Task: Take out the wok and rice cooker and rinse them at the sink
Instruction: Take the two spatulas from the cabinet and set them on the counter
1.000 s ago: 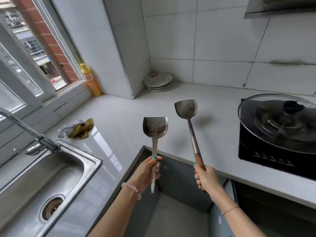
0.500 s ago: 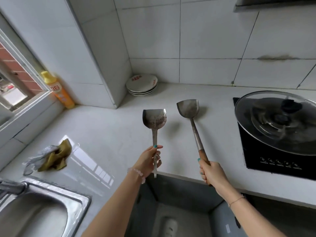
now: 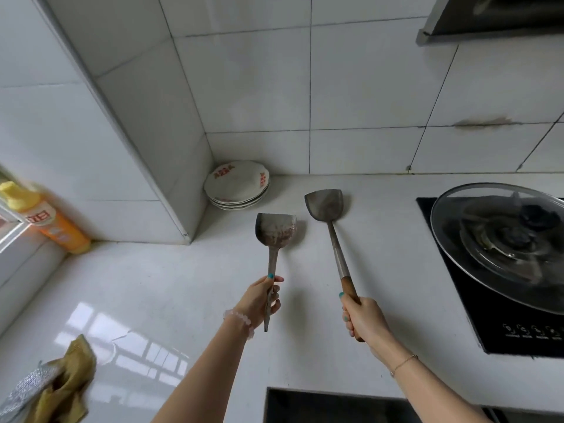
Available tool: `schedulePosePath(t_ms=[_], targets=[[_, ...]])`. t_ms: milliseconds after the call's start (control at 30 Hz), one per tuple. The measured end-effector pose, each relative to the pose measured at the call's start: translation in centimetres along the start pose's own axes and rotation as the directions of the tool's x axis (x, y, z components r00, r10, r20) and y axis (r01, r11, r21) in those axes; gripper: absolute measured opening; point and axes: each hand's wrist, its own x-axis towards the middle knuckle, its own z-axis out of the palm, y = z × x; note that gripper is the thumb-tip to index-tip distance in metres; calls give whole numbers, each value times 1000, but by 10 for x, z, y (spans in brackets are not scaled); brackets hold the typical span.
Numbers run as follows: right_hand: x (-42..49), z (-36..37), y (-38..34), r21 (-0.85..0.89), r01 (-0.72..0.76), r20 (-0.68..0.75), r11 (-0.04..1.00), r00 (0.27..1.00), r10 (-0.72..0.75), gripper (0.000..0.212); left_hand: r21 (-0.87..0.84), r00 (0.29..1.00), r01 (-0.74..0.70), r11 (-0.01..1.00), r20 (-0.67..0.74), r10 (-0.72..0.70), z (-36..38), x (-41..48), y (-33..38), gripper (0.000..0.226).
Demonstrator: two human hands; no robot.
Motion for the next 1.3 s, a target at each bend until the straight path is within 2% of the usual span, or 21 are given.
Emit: schedulePosePath(t_ms=[333, 533, 667, 800, 1000, 1133, 1300], targets=[[31, 23, -19, -19, -12, -2, 1000, 1000, 12, 28, -22, 999, 46, 999, 28, -46, -1, 45, 11, 33], [39, 38, -18, -52, -25, 45, 998, 999, 27, 29, 208, 997, -38, 977, -61, 52, -3, 54, 10, 25], [41, 39, -14, -122, 16, 92, 992, 996, -4, 24, 358, 982, -108, 927, -106, 156, -5, 57, 10, 17], [42, 40, -7, -240, 43, 60, 970, 998, -29, 23, 503, 970, -125, 855, -118, 212, -11, 57, 8, 12], [43, 43, 8, -306, 57, -19, 950, 998, -66, 15, 584, 967, -118, 803, -115, 226, -18, 50, 0, 34], [39, 44, 13, -414, 77, -120, 907, 983, -138, 17, 686, 948, -129, 716, -127, 293, -20, 48, -4, 33], [37, 42, 13, -496, 98, -174, 863, 962, -209, 22, 779, 922, -106, 619, -156, 355, -15, 49, -8, 34]])
